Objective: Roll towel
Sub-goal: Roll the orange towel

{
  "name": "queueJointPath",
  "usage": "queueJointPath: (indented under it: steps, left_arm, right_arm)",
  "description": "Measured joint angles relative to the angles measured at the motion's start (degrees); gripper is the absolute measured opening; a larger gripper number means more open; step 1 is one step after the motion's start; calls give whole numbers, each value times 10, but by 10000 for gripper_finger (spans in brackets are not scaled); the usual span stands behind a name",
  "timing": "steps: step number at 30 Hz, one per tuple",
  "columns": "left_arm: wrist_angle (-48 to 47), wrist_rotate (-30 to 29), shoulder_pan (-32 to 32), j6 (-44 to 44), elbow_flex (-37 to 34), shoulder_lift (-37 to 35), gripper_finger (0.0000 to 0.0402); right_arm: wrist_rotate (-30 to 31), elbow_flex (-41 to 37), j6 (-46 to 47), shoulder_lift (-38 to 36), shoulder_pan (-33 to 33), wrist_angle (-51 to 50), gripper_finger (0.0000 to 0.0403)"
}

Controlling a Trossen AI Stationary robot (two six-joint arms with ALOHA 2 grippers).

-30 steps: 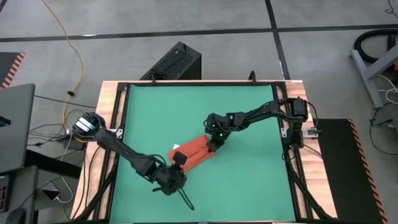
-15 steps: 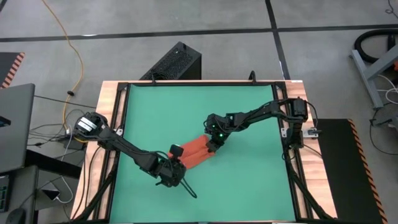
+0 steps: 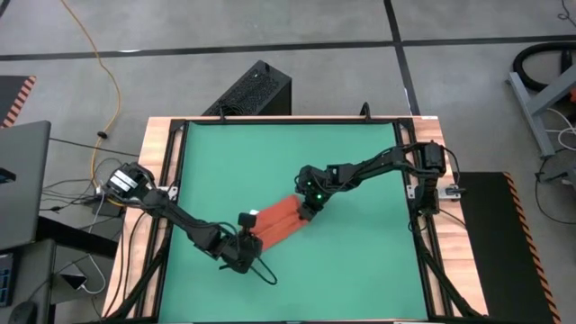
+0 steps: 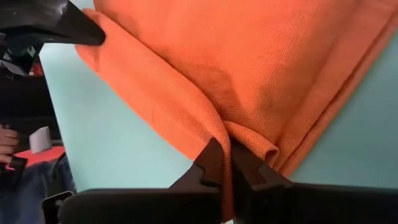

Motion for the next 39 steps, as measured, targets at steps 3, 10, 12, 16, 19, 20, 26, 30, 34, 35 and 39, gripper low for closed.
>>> queueJointPath:
  steps: [3,10,12,16,19,20,26,30,34,35,39]
  left_arm:
    - [0,-6,-3,-11,-7,0,0]
    - [-2,-3,-10,-10,-7,0,0]
    - [-7,-3,-12,-13,-7,0,0]
    - [-17,-2,-19,-21,-7,0,0]
    - [-23,-2,-22,-22,-8,1,0]
    - [-26,-2,-22,-23,-8,1,0]
    - [-38,-2,-24,-27,-7,1,0]
    - [-40,-2,-24,-20,-7,1,0]
    - [-47,-4,-24,-6,-7,1,0]
    - [-48,-4,-24,-1,-7,1,0]
    - [-52,-4,-24,15,-7,1,0]
  right_arm:
    - [6,0,-21,0,2,17,32]
    - [13,0,-51,-5,10,37,50]
    - [14,0,-63,-5,12,37,57]
    - [11,0,-80,-5,9,37,73]
    - [10,0,-83,-9,4,39,84]
    - [8,0,-86,-12,2,40,88]
    - [6,0,-112,-40,-7,35,115]
    - [7,-1,-141,-52,-17,48,122]
    - [39,0,-186,-46,-18,108,106]
    - [45,0,-200,-40,-18,116,98]
    - [78,-1,-242,-37,-17,111,50]
